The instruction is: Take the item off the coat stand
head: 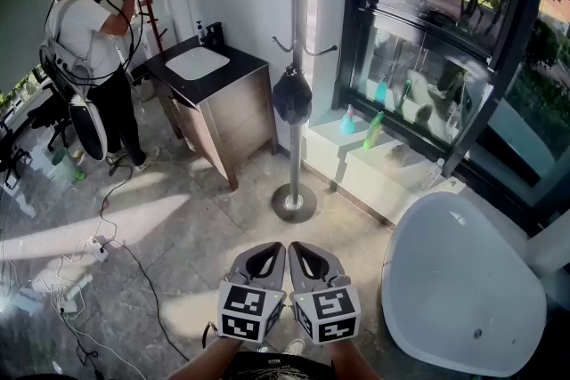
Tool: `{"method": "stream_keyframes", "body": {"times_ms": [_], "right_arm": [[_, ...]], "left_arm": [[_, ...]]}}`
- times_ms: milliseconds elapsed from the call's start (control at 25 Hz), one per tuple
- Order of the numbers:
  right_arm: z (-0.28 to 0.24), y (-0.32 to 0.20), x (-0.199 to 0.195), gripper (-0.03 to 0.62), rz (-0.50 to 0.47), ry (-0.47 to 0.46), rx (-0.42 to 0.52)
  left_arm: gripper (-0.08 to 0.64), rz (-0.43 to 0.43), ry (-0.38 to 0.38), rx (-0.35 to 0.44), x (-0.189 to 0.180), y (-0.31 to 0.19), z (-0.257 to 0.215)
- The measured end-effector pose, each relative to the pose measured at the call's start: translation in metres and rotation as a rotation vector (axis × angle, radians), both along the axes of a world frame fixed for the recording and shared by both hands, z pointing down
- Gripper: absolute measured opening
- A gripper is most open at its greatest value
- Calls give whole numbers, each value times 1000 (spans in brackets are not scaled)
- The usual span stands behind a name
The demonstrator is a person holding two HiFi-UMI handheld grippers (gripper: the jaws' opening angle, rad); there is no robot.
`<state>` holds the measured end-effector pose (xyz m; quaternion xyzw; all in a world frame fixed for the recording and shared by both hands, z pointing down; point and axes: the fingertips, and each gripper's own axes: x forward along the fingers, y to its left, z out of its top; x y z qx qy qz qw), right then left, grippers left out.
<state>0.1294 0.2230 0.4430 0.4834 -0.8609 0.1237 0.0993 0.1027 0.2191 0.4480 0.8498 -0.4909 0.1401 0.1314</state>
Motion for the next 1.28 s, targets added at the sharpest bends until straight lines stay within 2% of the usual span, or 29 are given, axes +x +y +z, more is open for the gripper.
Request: {"method": "stream_keyframes", "body": {"times_ms": [320, 560, 1280], "right_arm": [[6, -17, 10, 5, 40, -21, -16], [18, -47, 4, 6, 53, -6, -37], [33, -244, -34, 14, 184, 72, -52]], "left_arm": [[2, 0, 1, -20, 3, -15, 6], [2, 8, 8, -16, -6, -50, 13], [3, 120, 59, -69, -57, -245, 26]]}}
